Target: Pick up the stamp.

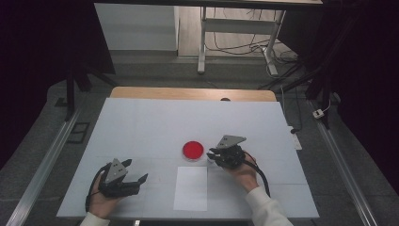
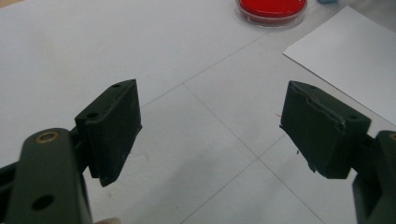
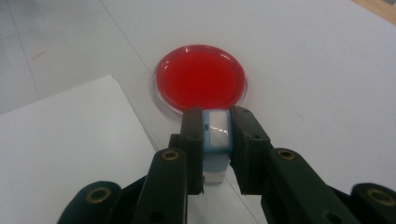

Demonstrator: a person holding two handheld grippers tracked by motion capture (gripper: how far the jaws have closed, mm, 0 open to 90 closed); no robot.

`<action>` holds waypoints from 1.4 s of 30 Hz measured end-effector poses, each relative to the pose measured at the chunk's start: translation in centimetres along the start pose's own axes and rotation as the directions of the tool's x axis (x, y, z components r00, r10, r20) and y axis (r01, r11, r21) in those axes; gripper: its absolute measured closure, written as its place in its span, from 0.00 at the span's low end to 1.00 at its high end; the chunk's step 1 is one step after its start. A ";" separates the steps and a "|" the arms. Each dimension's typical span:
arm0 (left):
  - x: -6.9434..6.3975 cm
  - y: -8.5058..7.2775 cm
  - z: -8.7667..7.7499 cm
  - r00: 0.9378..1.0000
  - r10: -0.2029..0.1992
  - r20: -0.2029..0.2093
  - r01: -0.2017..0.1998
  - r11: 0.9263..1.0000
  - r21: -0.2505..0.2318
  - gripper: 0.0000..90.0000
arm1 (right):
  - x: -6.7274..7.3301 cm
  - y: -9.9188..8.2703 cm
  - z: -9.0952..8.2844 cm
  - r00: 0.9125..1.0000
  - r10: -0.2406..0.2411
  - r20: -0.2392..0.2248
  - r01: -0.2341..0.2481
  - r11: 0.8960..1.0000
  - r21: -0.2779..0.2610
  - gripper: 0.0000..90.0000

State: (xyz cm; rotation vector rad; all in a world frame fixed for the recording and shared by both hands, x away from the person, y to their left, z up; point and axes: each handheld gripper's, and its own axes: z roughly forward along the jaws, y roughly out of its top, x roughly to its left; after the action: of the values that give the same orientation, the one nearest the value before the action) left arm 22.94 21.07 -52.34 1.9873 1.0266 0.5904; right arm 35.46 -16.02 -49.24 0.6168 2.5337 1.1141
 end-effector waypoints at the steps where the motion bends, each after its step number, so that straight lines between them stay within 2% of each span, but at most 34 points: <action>1: 0.0 0.0 0.0 1.000 0.001 -0.001 -0.001 1.000 0.001 0.22 | 0.0 0.0 0.0 1.000 0.000 0.000 0.000 1.000 0.000 0.83; 8: 0.0 0.0 0.0 1.000 0.000 -0.001 0.000 1.000 0.003 0.23 | 0.2 0.4 -0.7 1.000 0.002 0.016 -0.002 1.000 -0.031 0.83; 14: -0.1 0.0 0.0 1.000 0.002 -0.002 -0.002 1.000 0.005 0.23 | 0.0 0.5 -1.1 0.999 0.032 0.003 -0.031 0.998 -0.062 0.83; 25: -0.1 -0.1 0.0 1.000 0.000 -0.002 0.000 1.000 0.002 0.23 | 0.2 0.9 -1.9 0.999 0.036 -0.004 -0.036 0.994 -0.104 0.83; 30: 0.1 -0.1 0.0 1.000 -0.019 0.007 0.019 1.000 -0.002 0.23 | 0.5 1.5 -2.6 0.999 0.042 -0.021 -0.045 0.988 -0.151 0.83; 39: 0.1 -0.2 0.1 1.000 -0.026 0.008 0.026 1.000 -0.002 0.23 | 1.0 1.9 -3.2 0.999 0.040 -0.034 -0.046 0.982 -0.183 0.83; 42: 0.1 -0.2 0.0 1.000 -0.029 0.006 0.029 1.000 -0.005 0.23 | 1.3 2.1 -3.5 0.999 0.038 -0.038 -0.046 0.975 -0.217 0.83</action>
State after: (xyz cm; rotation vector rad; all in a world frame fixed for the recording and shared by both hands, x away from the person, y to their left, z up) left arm 22.91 21.17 -52.48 1.9656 1.0472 0.5703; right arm 33.35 -16.23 -45.55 0.6000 2.3904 1.4050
